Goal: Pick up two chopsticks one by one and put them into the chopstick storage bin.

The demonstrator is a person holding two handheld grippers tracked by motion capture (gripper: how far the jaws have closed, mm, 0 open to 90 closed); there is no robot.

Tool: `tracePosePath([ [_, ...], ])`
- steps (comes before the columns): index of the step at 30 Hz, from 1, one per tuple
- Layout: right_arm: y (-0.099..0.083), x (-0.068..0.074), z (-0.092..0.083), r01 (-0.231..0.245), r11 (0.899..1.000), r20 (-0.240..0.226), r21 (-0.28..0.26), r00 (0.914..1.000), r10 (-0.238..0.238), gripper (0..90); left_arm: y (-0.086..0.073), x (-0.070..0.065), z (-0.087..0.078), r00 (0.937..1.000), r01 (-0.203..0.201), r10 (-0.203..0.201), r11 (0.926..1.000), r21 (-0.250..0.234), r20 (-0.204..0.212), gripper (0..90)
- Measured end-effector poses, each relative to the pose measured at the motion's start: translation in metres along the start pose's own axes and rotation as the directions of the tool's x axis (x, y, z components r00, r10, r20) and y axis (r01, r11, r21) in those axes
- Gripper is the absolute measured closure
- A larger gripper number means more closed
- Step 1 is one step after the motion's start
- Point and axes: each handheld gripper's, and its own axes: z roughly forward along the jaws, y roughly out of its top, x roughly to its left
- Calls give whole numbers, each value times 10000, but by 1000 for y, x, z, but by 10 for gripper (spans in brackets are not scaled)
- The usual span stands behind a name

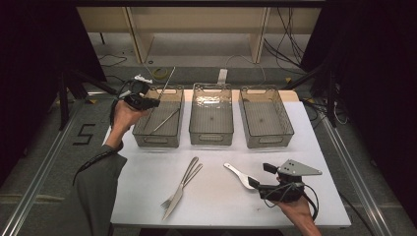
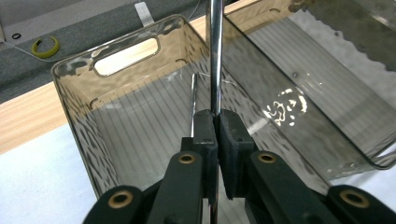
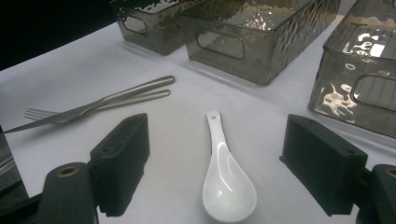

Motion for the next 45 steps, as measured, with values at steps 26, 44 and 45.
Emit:
tracePosePath([
  [26,0,0,1,-24,10000,-27,19,10000,24,239,-30,10,18,9979,652,-653,9977,193,13,853],
  [44,0,-2,1,-112,9999,-35,-16,9999,112,239,-40,13,31,9962,857,-848,9946,581,-181,842],
  [45,0,-2,1,-121,9999,-36,-9,9999,121,240,-40,13,31,9962,862,-851,9943,621,-206,841],
])
